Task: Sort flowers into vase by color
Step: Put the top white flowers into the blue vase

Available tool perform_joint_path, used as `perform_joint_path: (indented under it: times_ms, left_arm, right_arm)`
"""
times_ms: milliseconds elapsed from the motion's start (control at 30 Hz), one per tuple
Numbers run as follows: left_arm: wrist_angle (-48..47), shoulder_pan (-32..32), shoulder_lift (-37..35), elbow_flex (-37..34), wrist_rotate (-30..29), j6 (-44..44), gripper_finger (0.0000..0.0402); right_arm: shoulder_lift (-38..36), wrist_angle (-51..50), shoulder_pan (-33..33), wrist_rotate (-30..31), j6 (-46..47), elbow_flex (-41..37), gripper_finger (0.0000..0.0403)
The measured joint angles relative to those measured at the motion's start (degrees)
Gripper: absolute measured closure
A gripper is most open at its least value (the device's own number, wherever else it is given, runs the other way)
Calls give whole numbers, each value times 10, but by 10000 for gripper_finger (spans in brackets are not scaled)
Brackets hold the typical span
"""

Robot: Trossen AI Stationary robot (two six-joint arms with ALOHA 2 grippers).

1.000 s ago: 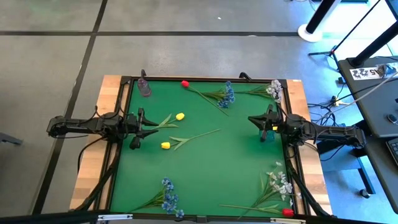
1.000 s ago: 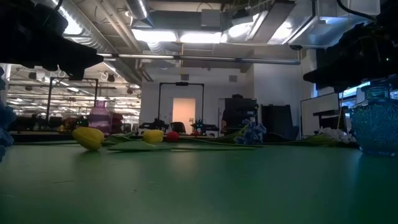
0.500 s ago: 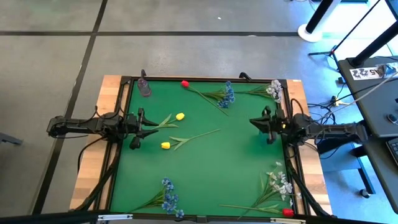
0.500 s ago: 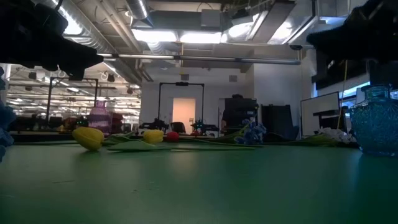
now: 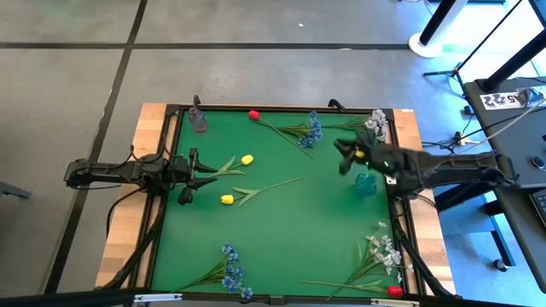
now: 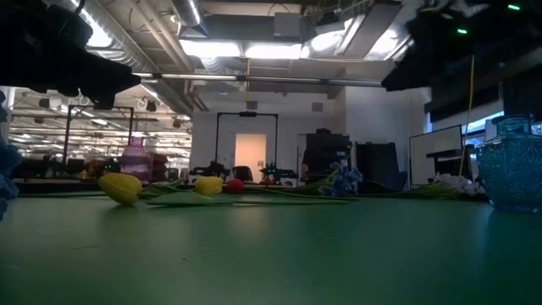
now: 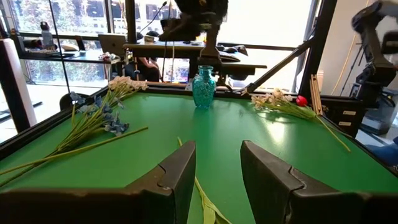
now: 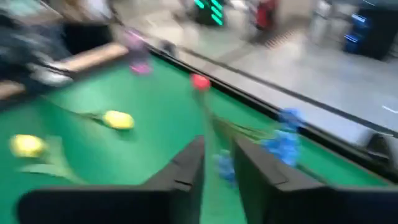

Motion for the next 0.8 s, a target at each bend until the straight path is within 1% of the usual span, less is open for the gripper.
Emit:
perform_joint_path:
  times_ms: [100,167,267,367,433,500,567,600,667,800]
  left_arm:
    - [0,0,0,0,0,0,278]
    - [0,0,0,0,0,0,278]
    - [0,0,0,0,0,0,278]
    - [0,0,0,0,0,0,278]
    - [0,0,0,0,0,0,278]
    - [0,0,0,0,0,0,278]
    - [0,0,0,0,0,0,278]
    - [0,0,0,0,0,0,278]
    - [0,0,0,0,0,0,278]
    - [0,0,0,0,0,0,278]
  right_arm:
    - [45,-96,-80,1,52,79,228]
    - [69,-130,-134,5,90,109,185]
    - [101,-127,-207,-11,149,119,132]
    - [142,-130,-285,-27,208,116,97]
    - [175,-148,-335,-53,263,116,85]
    - [210,-159,-379,-95,311,114,79]
    - [240,-150,-409,-127,327,114,78]
    - [256,-144,-420,-134,333,115,77]
    - [288,-145,-430,-130,352,115,77]
    - [350,-122,-431,-85,397,115,77]
